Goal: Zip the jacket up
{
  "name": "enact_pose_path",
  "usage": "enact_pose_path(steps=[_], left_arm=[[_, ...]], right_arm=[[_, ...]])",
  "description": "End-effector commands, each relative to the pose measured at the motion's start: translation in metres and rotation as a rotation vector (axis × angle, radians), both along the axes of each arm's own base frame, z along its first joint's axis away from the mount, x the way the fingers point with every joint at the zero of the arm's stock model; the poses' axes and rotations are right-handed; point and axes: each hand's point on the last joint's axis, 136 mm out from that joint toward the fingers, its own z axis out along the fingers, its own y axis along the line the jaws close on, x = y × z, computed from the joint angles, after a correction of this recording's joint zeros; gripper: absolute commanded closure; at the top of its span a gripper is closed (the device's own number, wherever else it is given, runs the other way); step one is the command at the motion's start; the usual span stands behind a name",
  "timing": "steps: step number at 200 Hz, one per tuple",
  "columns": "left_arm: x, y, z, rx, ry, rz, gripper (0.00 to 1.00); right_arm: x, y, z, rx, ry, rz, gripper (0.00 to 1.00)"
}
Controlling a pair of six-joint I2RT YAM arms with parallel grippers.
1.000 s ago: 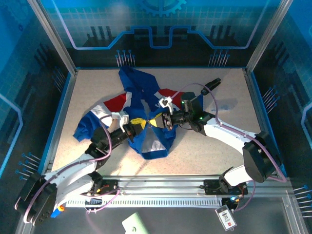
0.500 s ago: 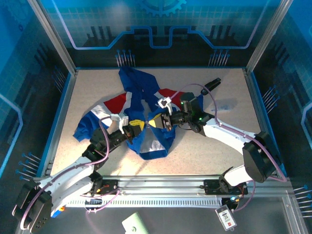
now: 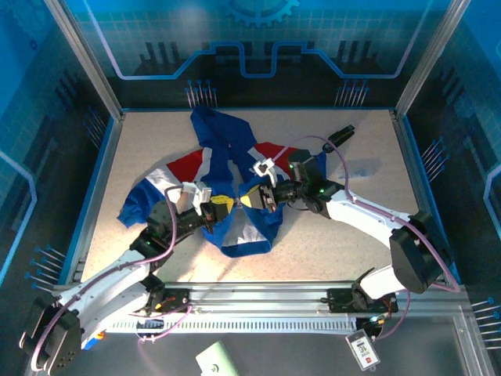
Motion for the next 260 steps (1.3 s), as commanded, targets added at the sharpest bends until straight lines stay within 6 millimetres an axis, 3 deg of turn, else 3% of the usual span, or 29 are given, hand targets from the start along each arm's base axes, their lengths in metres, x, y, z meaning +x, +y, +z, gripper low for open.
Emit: enact_pose_path(steps=[1,96,221,260], left_arm=[[-0.012,-0.008,-0.004,0.081,0.049,-0.086,1.0],[-0.014,-0.002,-0.029,0.144,0.202,-0.057,1.0],[-0.029,-0.014,-0.045,0.116,0.343,-0.148,1.0],[-0.036,-0.011,-0.064,0.161,0.43,-0.151,1.0]], right_arm=[[0.004,0.002,0.019,0.01,-0.065,0.003,1.0],[0.004,-0.002,0.019,0.006,-0.043,-0.013,1.0],[0.006,0.002,-0.001,-0.039,0.017,-0.011,1.0],[0.008,0.002,-0.006,-0.057,0.028,-0.019,1.0]])
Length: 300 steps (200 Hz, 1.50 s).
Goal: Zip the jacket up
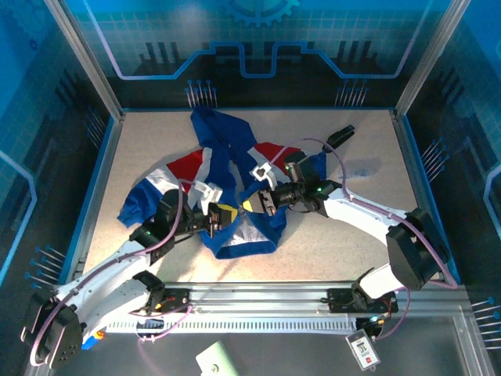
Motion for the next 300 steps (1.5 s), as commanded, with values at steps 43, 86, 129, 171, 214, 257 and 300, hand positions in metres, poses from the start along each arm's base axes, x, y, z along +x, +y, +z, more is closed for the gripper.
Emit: enact_pose_path(steps=[43,86,129,171,214,257,300], left_arm=[[-0.021,0.006,-0.039,0.085,0.194,-0.016,1.0],[-0.018,0.003,-0.034,0.114,0.261,-0.025,1.0],[-0.003,0.002,-0.017,0.105,0.244,0.02,0.85],[0.005,0.003,0.002,0.031,0.221,0.075,0.57],[0.005,0.019,0.027,-0.067,0.205,0.188,0.45],[0.008,0.036,0.034,-0.228,0.277,0.314,0.52],[0.012,0.027,0.019,-0.356,0.382,0.308,0.59]], right_arm=[[0.009,0.005,0.011,0.021,-0.019,0.002,1.0],[0.002,0.006,0.004,0.028,0.005,0.037,1.0],[-0.006,0.008,0.005,0.059,0.024,0.081,1.0],[-0.003,0.007,0.006,0.08,0.029,0.062,1.0],[-0.003,0.008,0.007,0.103,0.039,0.052,1.0],[-0.004,0.008,0.009,0.115,0.043,0.056,1.0],[-0.004,0.008,0.01,0.12,0.042,0.056,1.0]])
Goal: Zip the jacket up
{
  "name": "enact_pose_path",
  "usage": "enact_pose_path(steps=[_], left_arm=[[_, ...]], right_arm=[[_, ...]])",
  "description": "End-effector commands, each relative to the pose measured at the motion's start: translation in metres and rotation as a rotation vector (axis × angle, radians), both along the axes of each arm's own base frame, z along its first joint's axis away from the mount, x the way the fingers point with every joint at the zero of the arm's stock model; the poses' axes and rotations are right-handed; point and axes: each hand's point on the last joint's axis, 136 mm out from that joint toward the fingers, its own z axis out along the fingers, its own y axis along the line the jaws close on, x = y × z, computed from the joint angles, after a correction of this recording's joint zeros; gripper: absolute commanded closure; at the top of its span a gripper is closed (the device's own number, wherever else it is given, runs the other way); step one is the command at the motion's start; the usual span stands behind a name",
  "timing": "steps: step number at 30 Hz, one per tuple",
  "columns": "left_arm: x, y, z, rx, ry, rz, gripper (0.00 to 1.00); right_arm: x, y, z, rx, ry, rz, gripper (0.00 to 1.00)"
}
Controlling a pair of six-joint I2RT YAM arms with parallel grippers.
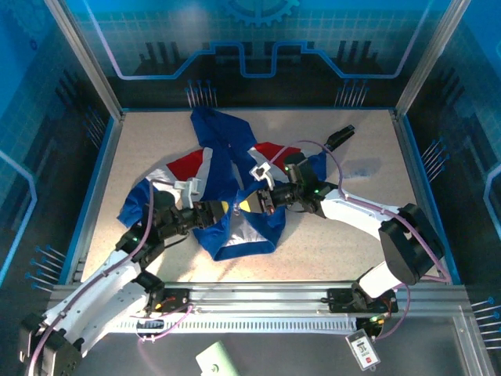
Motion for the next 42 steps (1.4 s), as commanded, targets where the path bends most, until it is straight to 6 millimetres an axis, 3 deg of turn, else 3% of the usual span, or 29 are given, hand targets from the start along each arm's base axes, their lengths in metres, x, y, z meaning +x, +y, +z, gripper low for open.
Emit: enact_pose_path(steps=[1,6,23,26,30,35,42], left_arm=[[0.005,-0.005,-0.001,-0.132,0.057,0.023,0.59],[0.007,-0.007,-0.003,-0.19,0.056,0.029,0.59],[0.006,-0.02,-0.006,-0.268,0.08,-0.041,0.76],[0.005,-0.021,-0.007,-0.271,0.083,-0.047,0.81],[0.004,-0.021,-0.007,-0.25,0.081,-0.053,1.0],[-0.004,-0.019,-0.003,-0.146,0.065,-0.088,1.0],[-0.014,-0.017,-0.014,-0.053,0.122,-0.125,1.0]], right_arm=[[-0.001,-0.001,0.008,0.035,-0.015,0.015,1.0],[-0.001,-0.002,0.009,0.038,-0.015,0.015,1.0],[0.006,-0.003,0.011,0.043,-0.025,-0.006,1.0],[0.007,-0.002,0.011,0.044,-0.02,-0.004,1.0],[0.008,-0.002,0.011,0.043,-0.018,-0.01,1.0],[0.011,-0.003,0.011,0.027,-0.013,-0.03,1.0],[0.014,-0.003,0.002,0.017,0.011,-0.043,1.0]])
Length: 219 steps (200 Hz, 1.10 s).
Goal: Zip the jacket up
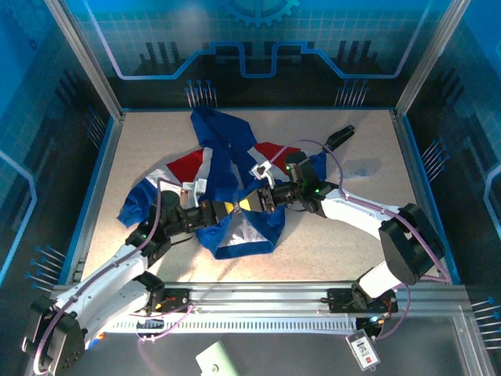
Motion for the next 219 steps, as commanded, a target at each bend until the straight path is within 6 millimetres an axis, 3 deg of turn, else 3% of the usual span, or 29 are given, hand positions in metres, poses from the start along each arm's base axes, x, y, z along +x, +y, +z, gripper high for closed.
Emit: enact_pose_path(steps=[1,32,53,77,81,123,155,185,219], left_arm=[[-0.014,0.002,-0.011,0.074,0.05,-0.051,1.0],[-0.012,0.012,-0.012,0.173,0.09,-0.012,1.0],[-0.01,0.011,-0.006,0.194,0.104,-0.02,1.0],[-0.007,0.01,0.002,0.229,0.127,-0.027,1.0],[-0.007,0.01,0.003,0.237,0.128,-0.027,1.0],[-0.004,0.001,0.015,0.302,0.143,-0.055,1.0],[-0.002,-0.009,0.007,0.338,0.172,-0.07,1.0],[-0.002,-0.015,0.005,0.329,0.172,-0.085,1.0],[-0.008,-0.018,-0.002,0.343,0.148,-0.142,1.0]], right_arm=[[0.011,-0.002,-0.002,-0.003,-0.004,-0.045,0.99],[0.013,-0.006,-0.004,-0.034,-0.013,-0.072,0.68],[0.011,-0.013,-0.003,-0.059,-0.048,-0.092,0.61],[0.01,-0.022,0.007,-0.107,-0.161,-0.137,0.6],[0.005,-0.027,-0.001,-0.142,-0.186,-0.143,0.6],[-0.009,-0.036,-0.005,-0.348,-0.474,-0.209,0.63],[-0.03,-0.024,-0.017,-0.378,-0.527,-0.193,0.61],[-0.025,-0.035,-0.036,-0.411,-0.5,-0.257,0.59],[-0.021,-0.043,-0.026,-0.24,-0.414,-0.254,0.59]])
